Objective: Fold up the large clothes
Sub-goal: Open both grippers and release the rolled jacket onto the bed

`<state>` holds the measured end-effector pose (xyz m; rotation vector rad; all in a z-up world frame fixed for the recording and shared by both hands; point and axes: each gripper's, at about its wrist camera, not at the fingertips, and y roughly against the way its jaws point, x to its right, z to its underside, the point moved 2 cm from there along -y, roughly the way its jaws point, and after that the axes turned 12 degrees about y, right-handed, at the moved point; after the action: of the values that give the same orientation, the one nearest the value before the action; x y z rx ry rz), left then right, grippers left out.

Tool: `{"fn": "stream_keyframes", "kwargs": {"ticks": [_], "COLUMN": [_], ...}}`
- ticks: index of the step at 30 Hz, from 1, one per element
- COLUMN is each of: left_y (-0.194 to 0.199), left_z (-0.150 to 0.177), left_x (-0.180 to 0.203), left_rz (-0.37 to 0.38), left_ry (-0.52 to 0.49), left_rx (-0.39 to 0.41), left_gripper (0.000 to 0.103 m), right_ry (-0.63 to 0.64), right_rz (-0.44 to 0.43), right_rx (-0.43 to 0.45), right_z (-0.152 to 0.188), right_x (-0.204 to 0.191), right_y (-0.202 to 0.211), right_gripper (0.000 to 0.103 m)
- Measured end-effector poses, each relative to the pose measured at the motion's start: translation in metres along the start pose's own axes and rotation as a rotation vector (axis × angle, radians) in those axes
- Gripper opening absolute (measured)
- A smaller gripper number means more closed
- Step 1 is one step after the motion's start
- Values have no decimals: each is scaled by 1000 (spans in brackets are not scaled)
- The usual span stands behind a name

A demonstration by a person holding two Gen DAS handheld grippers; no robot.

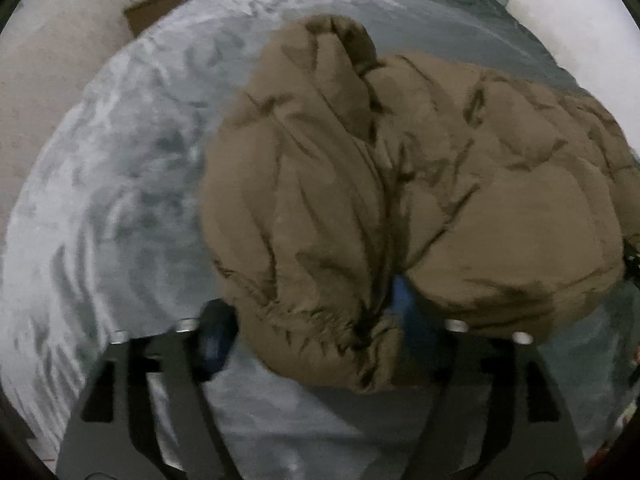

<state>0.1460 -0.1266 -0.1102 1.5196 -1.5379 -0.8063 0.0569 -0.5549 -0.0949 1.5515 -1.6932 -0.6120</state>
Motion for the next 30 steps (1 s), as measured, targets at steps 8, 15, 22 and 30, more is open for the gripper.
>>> {"fn": "stream_keyframes", "kwargs": {"ticks": [8, 15, 22, 30], "left_y": [12, 20, -14, -20], "left_z": [7, 8, 3, -7], "left_x": [-24, -69, -78, -89], "left_rz": [-25, -56, -55, -27], "left_ry": [37, 81, 68, 97], "left_rx": [27, 35, -10, -4], "left_gripper": [88, 97, 100, 100], "right_ry": [-108, -180, -188, -174], "right_rz": [57, 87, 98, 162], "right_rx": [59, 42, -38, -16], "right_z": [15, 26, 44, 48], "right_x": [28, 56, 66, 58], "right_y": [31, 16, -33, -13], "right_gripper": [86, 86, 88, 89]}}
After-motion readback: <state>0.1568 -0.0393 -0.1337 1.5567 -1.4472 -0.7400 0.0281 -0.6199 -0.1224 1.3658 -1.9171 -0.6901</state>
